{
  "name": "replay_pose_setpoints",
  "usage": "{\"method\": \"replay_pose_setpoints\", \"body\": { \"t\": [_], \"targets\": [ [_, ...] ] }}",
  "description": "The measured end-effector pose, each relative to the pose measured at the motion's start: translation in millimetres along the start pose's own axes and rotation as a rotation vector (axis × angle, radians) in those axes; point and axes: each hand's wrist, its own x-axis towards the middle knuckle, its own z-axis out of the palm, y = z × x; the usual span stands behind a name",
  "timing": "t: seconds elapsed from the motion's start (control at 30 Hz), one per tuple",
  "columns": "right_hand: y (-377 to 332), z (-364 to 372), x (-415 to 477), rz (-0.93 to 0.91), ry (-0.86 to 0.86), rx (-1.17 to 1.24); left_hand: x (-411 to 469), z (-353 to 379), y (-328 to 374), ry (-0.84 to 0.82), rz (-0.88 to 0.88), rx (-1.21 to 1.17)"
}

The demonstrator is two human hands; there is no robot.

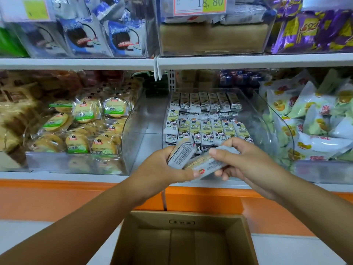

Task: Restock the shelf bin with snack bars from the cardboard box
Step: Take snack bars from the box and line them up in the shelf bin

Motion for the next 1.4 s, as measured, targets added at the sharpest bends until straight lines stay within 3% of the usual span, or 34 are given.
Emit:
{"method": "replay_pose_setpoints", "body": {
  "t": [0.13, 0.53, 0.87, 1.03, 1.13, 1.3, 1.4],
  "targets": [
    [-5.1, -5.0, 4.6, -0.013, -0.075, 0.151, 6.8, -2.4, 2.5, -0.004, -0.005, -0.011],
    [-8.5, -4.4, 11.8, -0.078, -0.005, -0.133, 6.9, -9.1, 5.8, -0.032, -0.063, -0.221],
    [-6.6, -4.5, 12.7, -0.128, 0.001, -0.264, 9.2, -13.6, 3.5, 0.005, -0.069, -0.123],
    [-13.4, -11.9, 10.7, -0.227, -0.08, -0.282, 12.8, -22.1, 4.7, 0.03, -0.034, -0.119],
    [-11.9, -7.5, 9.9, -0.316, 0.03, -0.368, 14.4, -28.3, 9.3, 0.106, 0.013, -0.077],
    [-8.2, -2.1, 18.3, -0.483, 0.429, -0.503, 23.7, -46.7, 7.7, 0.437, 0.107, -0.072],
    [-2.1, 2.0, 32.2, -0.524, 0.53, -0.636, 27.7, -54.9, -0.9, 0.499, 0.085, -0.068]
  ]
}}
